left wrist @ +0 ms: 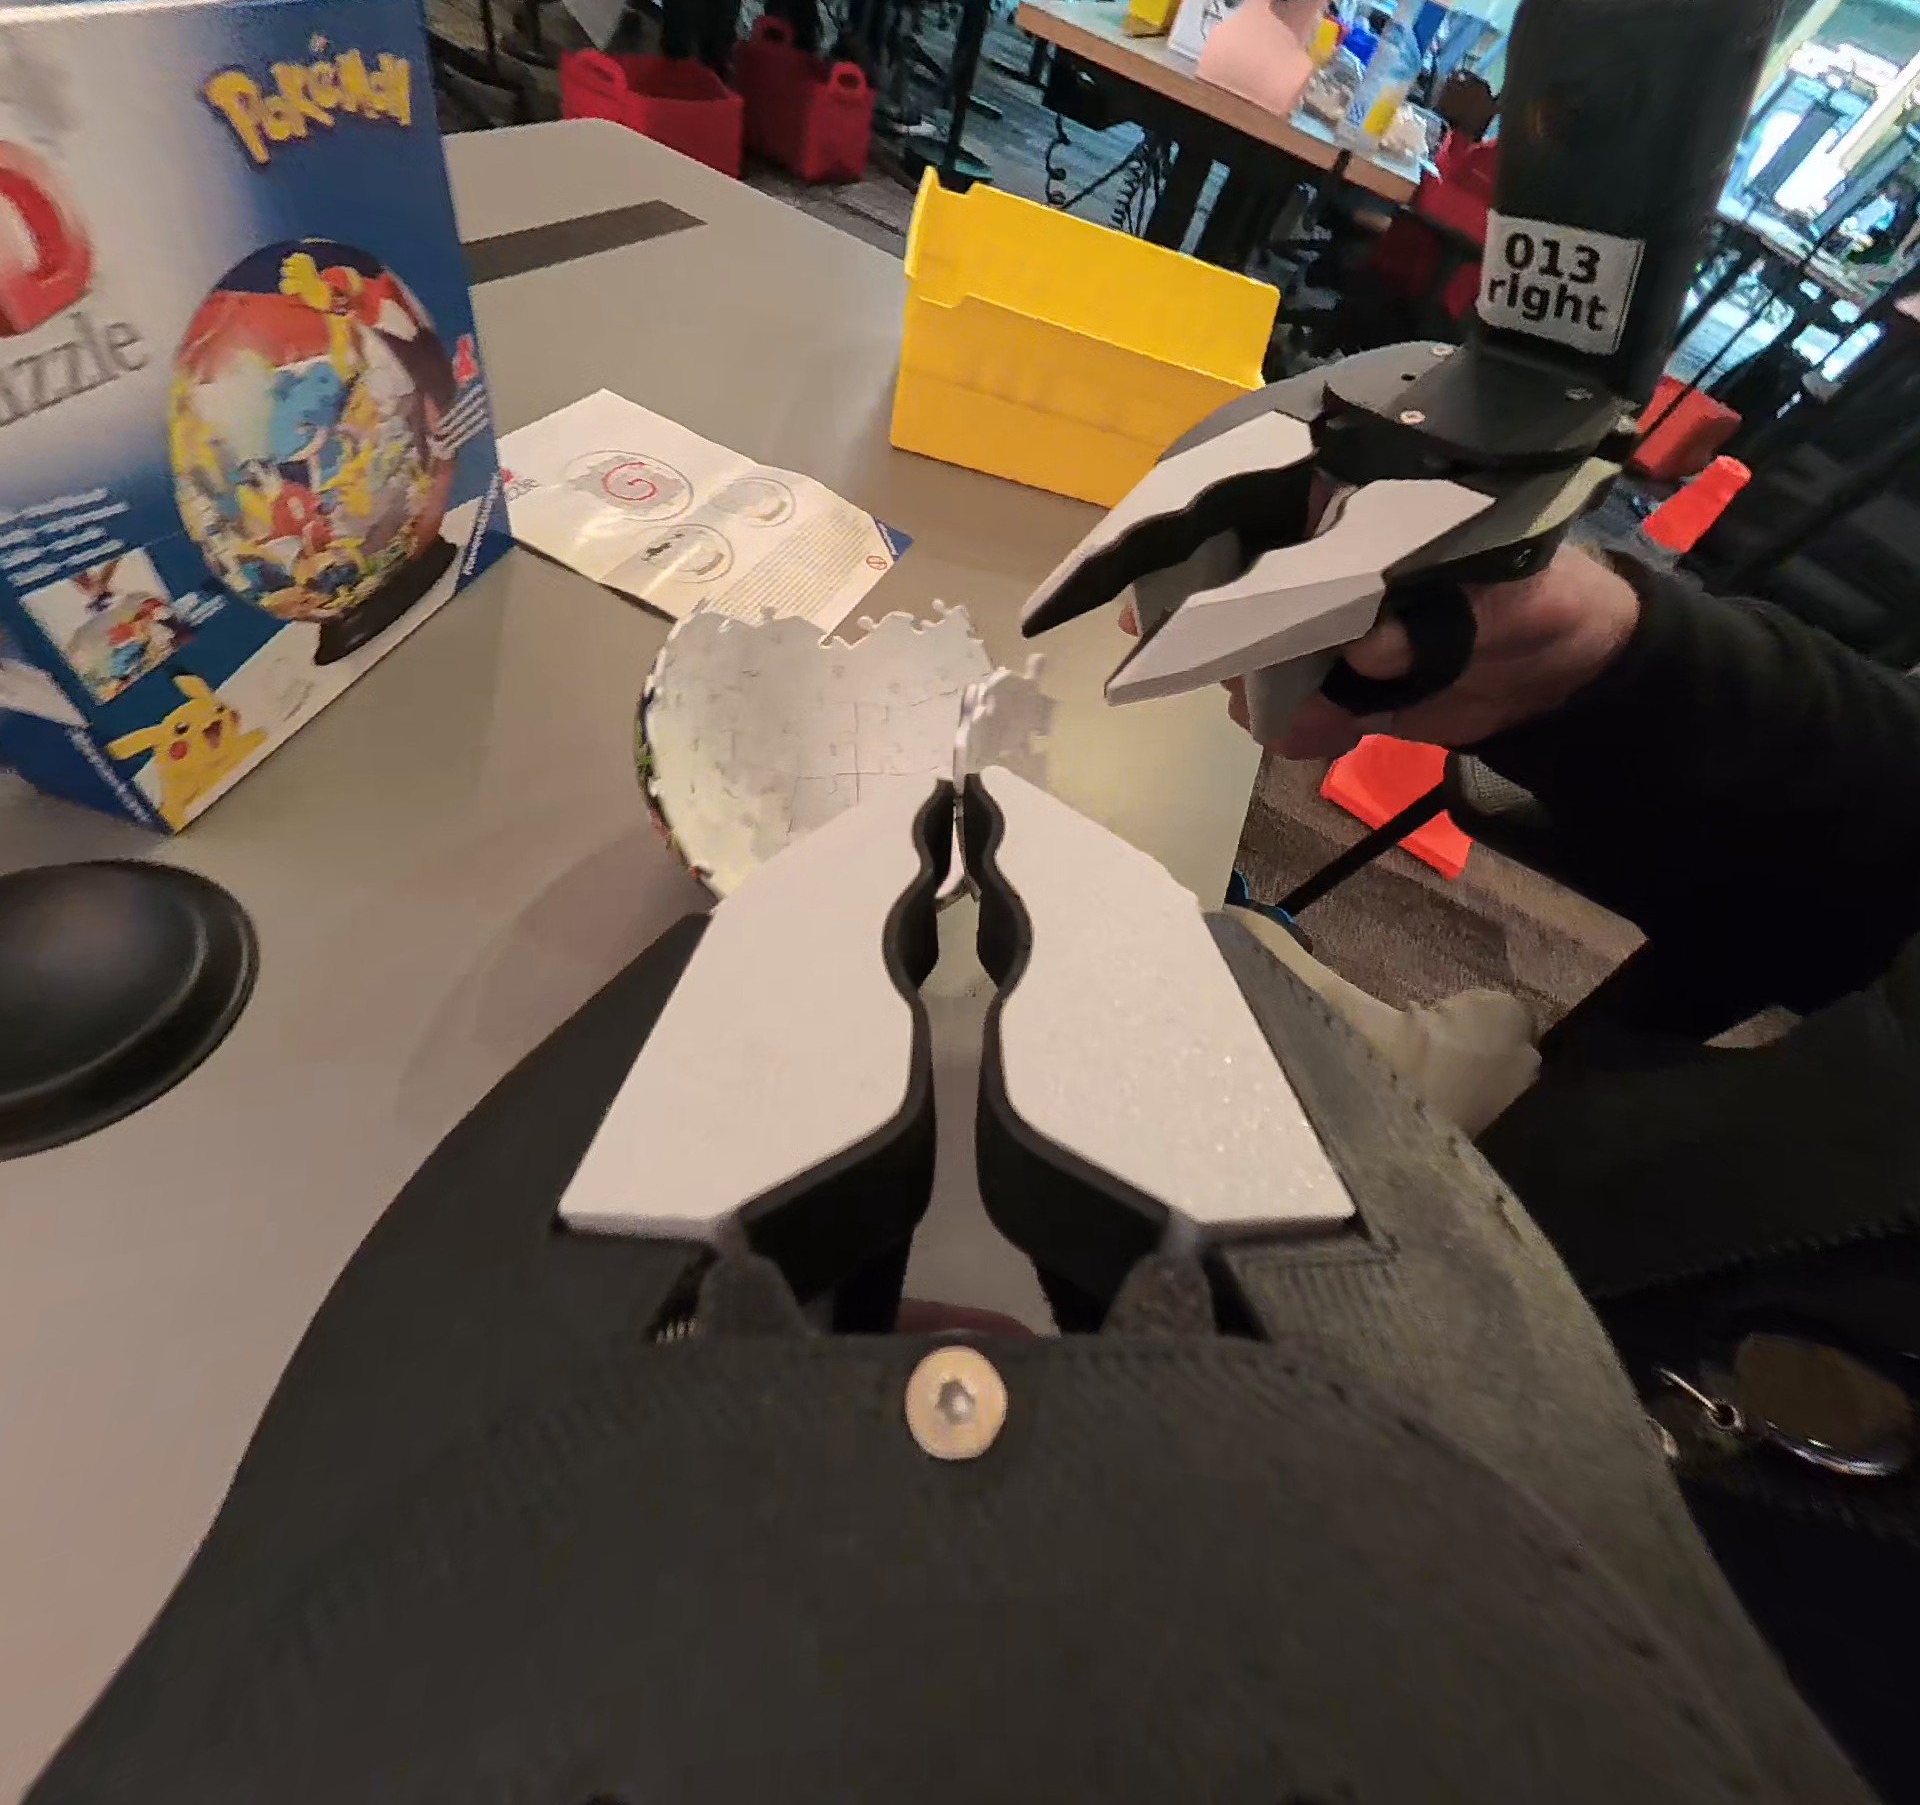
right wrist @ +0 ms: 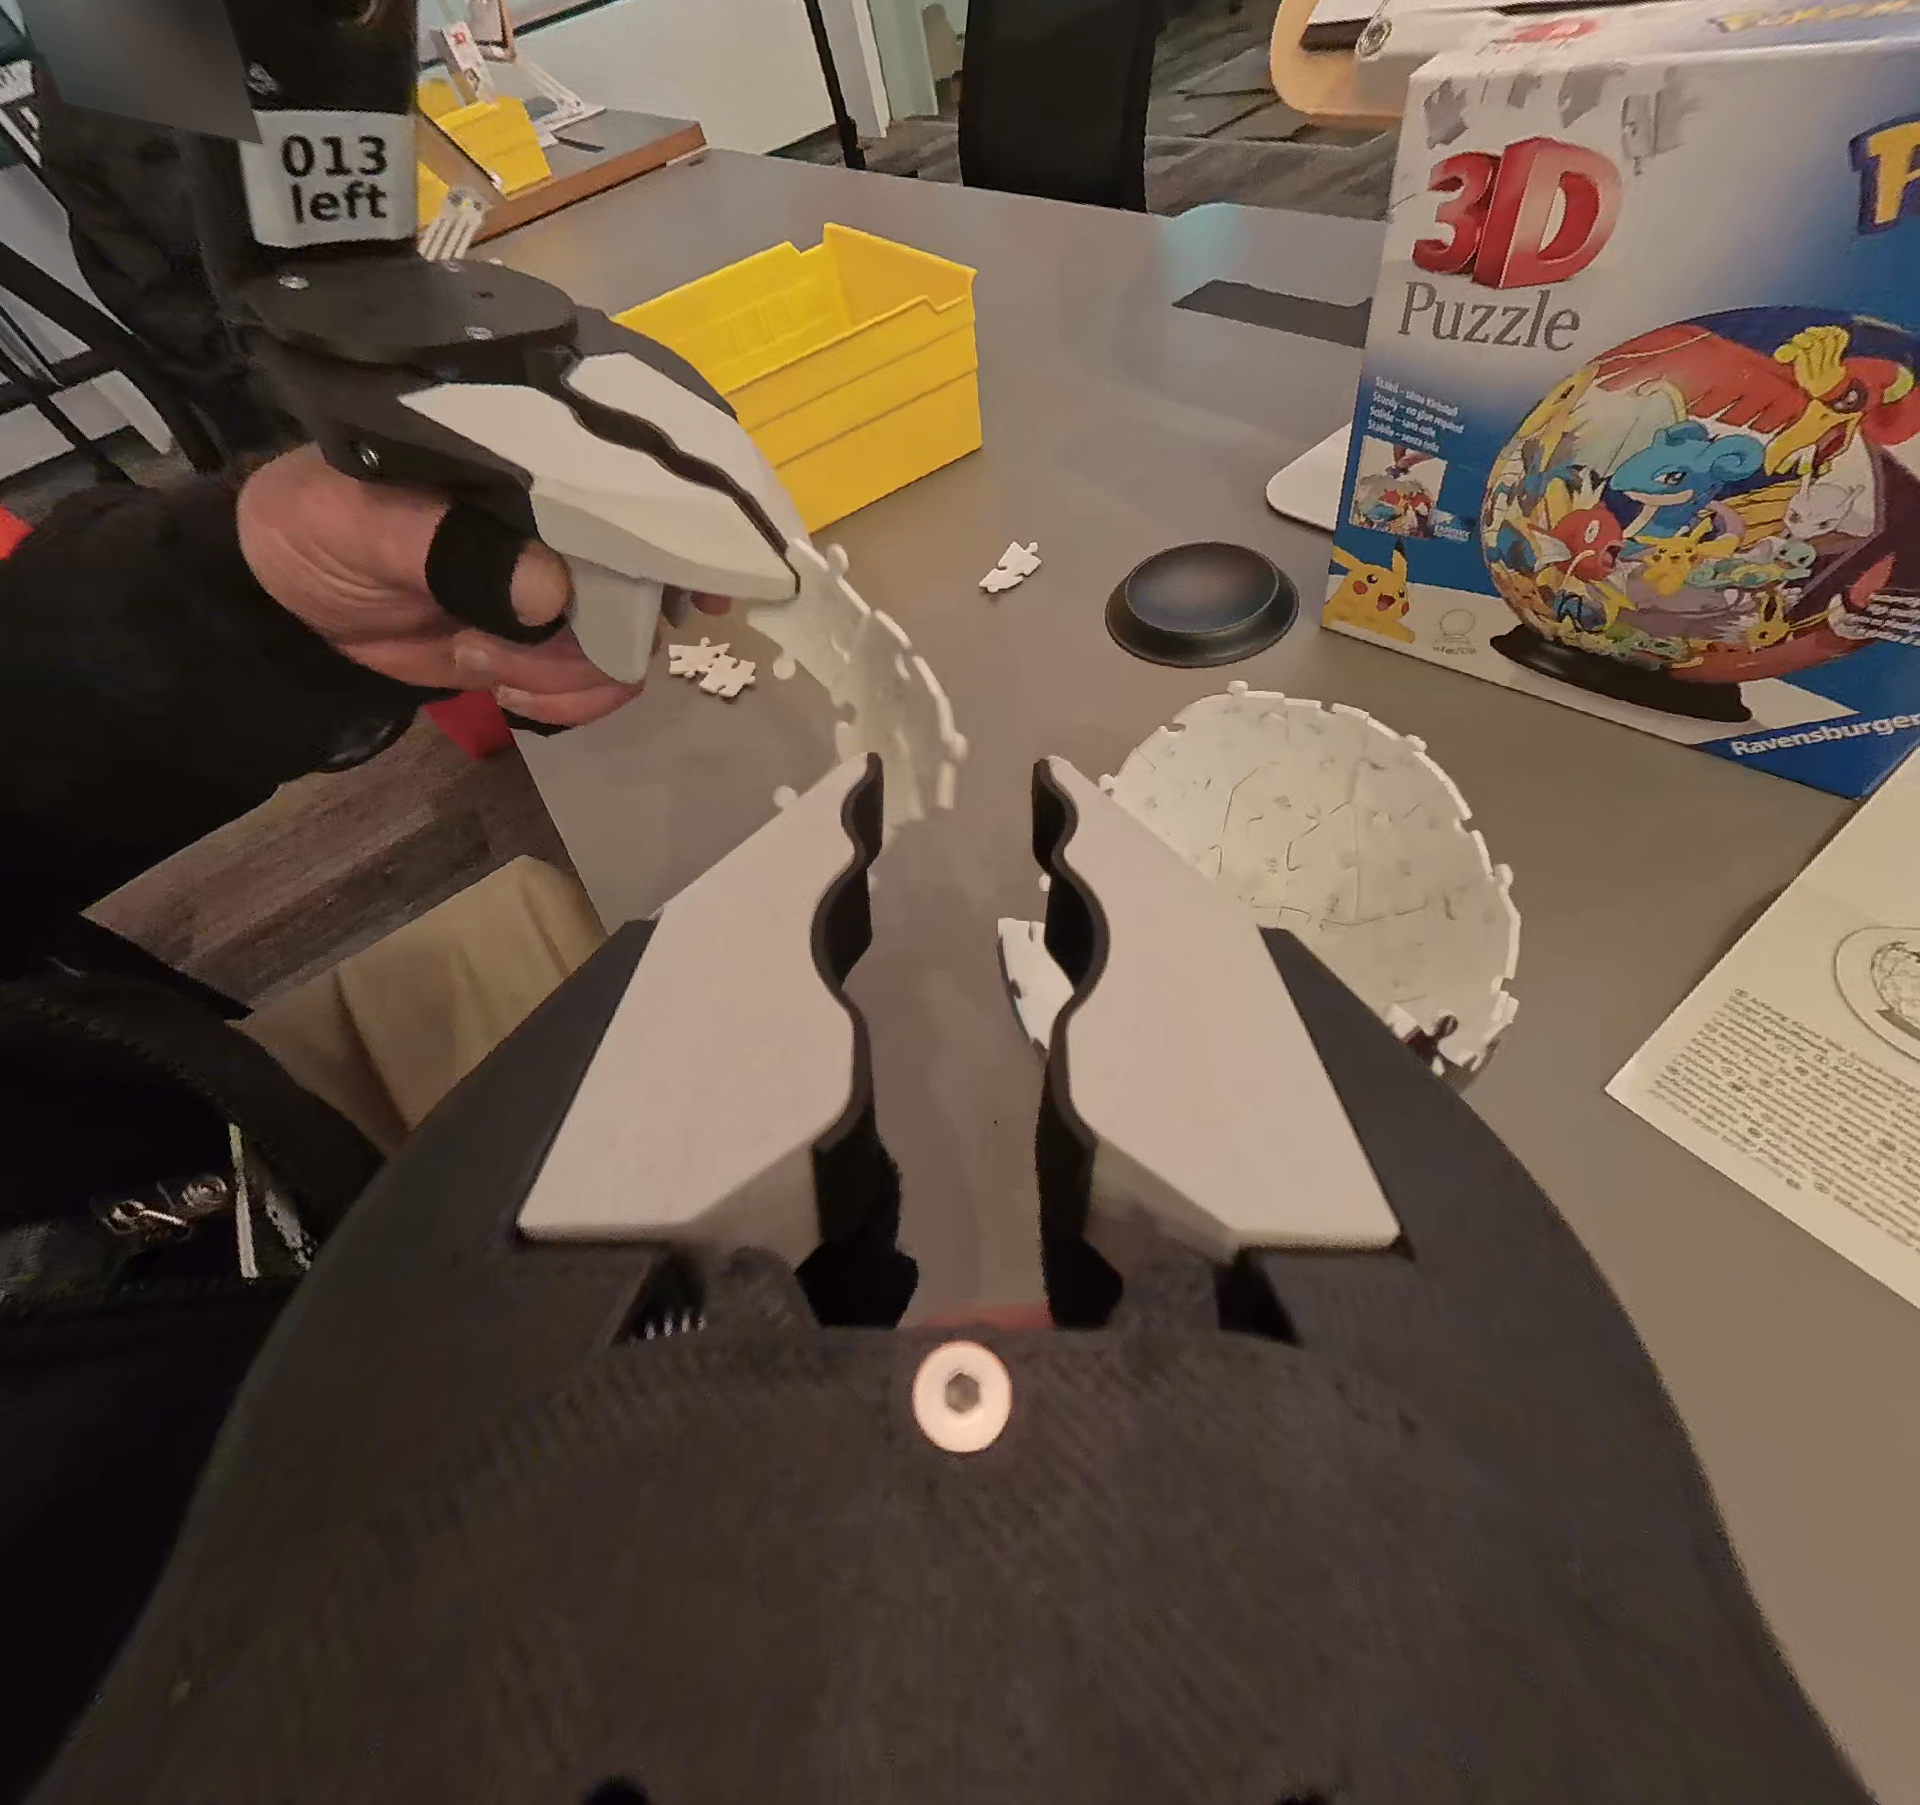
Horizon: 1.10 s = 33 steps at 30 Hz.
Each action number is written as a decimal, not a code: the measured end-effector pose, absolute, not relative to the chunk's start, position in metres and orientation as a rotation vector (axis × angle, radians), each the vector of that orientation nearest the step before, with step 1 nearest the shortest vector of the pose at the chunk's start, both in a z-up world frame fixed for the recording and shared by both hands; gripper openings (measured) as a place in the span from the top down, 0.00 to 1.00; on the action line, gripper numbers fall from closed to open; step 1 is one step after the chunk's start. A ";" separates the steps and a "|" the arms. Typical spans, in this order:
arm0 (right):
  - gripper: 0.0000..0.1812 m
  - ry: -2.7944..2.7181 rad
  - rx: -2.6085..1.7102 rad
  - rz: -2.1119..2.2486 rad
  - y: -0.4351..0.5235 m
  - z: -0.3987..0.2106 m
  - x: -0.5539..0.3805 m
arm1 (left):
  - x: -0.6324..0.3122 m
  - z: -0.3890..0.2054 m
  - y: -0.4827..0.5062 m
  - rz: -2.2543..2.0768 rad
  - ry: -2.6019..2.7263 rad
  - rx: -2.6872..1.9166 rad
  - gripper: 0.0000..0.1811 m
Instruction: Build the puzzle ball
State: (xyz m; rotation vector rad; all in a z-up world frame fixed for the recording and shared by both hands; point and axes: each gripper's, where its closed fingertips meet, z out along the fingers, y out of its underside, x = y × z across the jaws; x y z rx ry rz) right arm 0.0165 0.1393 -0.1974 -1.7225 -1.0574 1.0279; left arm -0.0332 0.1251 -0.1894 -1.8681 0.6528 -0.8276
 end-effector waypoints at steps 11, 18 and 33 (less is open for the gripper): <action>0.84 -0.979 -1.729 1.103 0.147 -0.193 0.034 | -0.018 -0.195 0.143 -0.819 0.684 -1.849 0.99; 0.84 -0.933 -1.730 1.156 0.151 -0.194 0.044 | -0.018 -0.196 0.143 -0.865 0.668 -1.829 0.99; 0.84 -0.911 -1.804 1.185 0.149 -0.212 0.036 | -0.004 -0.191 0.137 -0.937 0.662 -1.756 0.99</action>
